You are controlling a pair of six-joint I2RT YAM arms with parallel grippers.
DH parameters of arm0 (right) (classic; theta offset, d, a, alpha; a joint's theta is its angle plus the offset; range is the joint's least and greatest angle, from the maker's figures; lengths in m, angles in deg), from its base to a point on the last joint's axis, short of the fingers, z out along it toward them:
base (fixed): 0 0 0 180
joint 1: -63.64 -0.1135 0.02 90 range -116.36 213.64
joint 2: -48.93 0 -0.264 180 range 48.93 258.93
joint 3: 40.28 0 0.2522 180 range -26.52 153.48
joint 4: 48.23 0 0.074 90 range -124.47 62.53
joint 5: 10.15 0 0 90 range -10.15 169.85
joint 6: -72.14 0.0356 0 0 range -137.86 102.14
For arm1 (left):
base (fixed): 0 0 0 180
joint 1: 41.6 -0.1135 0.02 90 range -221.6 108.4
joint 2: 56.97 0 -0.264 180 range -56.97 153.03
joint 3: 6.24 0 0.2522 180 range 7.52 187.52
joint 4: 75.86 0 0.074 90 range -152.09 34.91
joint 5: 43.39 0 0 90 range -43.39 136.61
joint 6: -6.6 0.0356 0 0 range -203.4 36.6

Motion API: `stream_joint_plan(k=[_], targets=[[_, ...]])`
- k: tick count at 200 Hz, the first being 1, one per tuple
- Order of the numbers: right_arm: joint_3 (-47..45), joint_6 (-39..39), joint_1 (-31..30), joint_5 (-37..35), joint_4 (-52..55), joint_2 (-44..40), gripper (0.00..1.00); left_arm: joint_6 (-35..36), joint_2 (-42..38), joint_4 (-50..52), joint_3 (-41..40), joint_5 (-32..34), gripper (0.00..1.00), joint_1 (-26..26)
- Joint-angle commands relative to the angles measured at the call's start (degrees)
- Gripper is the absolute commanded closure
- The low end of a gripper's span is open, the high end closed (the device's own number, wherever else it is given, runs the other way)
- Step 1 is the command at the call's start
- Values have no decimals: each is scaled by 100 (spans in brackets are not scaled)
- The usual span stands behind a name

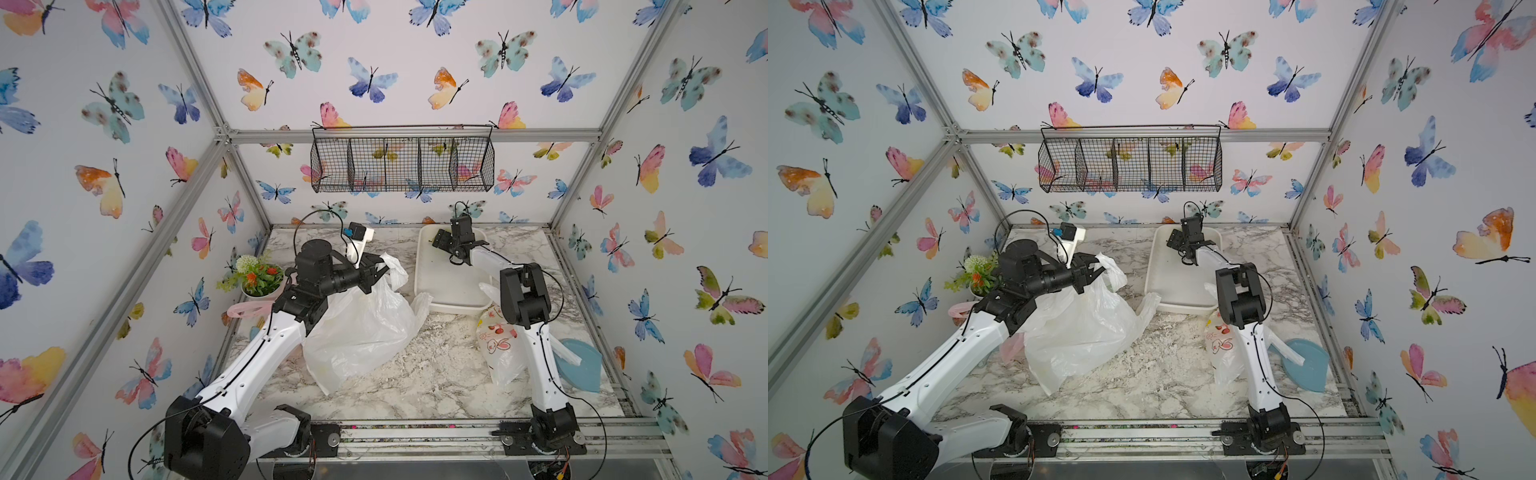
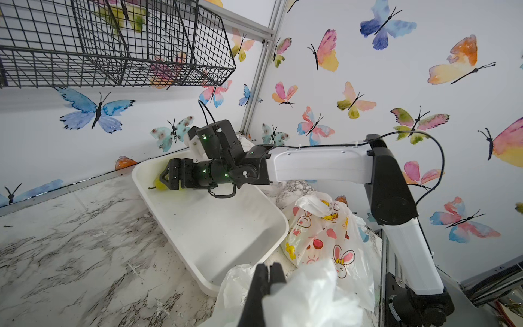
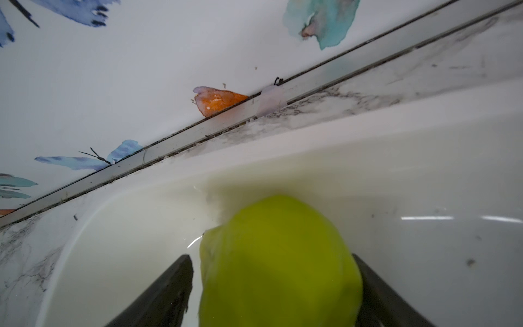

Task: Place the pears into plastic bags & tie knots
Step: Pick up the pear from the basket.

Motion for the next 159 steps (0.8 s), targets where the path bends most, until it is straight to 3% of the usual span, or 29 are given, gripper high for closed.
stream_joint_plan(k=[1, 36, 73, 121, 159], targets=[[-184, 64, 83, 38, -338, 74, 17, 14, -43, 70, 28, -102, 100, 42], [-586, 33, 115, 435, -772, -326, 38, 27, -53, 135, 12, -34, 100, 59], [-1895, -70, 114, 1046, -1267, -1808, 56, 120, -21, 203, 86, 82, 100, 59], [-4266, -344, -81, 2255, -1188, -4540, 62, 303, 79, 361, 272, 318, 100, 51], [-5163, -1353, -665, 2763, 382, -5702, 62, 292, 275, 358, 452, 358, 100, 51]])
